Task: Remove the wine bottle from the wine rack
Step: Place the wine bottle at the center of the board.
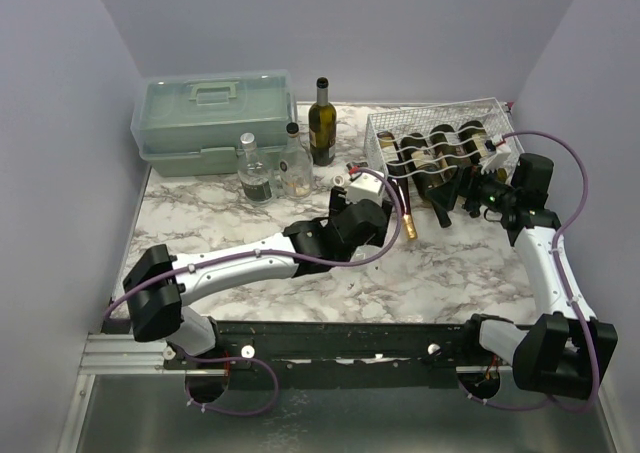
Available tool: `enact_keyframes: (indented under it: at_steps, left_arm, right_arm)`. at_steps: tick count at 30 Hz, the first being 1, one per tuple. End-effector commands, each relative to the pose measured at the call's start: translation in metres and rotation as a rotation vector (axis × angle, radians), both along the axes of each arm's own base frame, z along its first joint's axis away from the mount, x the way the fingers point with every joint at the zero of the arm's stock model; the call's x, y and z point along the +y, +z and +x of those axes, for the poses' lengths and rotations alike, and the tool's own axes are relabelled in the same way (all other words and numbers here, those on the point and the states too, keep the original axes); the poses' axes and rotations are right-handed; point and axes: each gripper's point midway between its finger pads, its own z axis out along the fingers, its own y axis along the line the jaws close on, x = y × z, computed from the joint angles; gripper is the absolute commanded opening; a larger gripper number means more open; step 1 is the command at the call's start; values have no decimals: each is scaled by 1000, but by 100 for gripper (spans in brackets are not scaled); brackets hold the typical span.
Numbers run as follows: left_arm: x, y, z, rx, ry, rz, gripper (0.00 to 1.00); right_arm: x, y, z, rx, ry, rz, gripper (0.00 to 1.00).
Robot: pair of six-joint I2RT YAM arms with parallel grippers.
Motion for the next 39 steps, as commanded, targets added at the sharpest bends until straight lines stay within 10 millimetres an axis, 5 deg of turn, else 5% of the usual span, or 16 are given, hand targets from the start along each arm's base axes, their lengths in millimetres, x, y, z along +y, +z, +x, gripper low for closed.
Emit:
enact_keyframes:
  at_steps: [1,9,14,17,26,39]
  left_arm:
    - [9,2,13,-76,86,109,75]
    - [14,-5,22,-103,149,152,53]
    - [12,-12,22,-93,148,154,52]
    - [12,-9,22,-96,144,145,43]
    - [22,7,16,-123,129,113,0]
    - [73,35,18,-219,197,136,0]
  right_arm:
    - [1,1,1,-10,26,2,99]
    - [1,0,1,-6,25,-1,99]
    - [1,0,1,-5,26,-2,99]
    - [1,0,1,-7,25,-4,99]
    - [0,1,1,-11,24,-9,99]
    - [0,1,1,-15,22,-15,99]
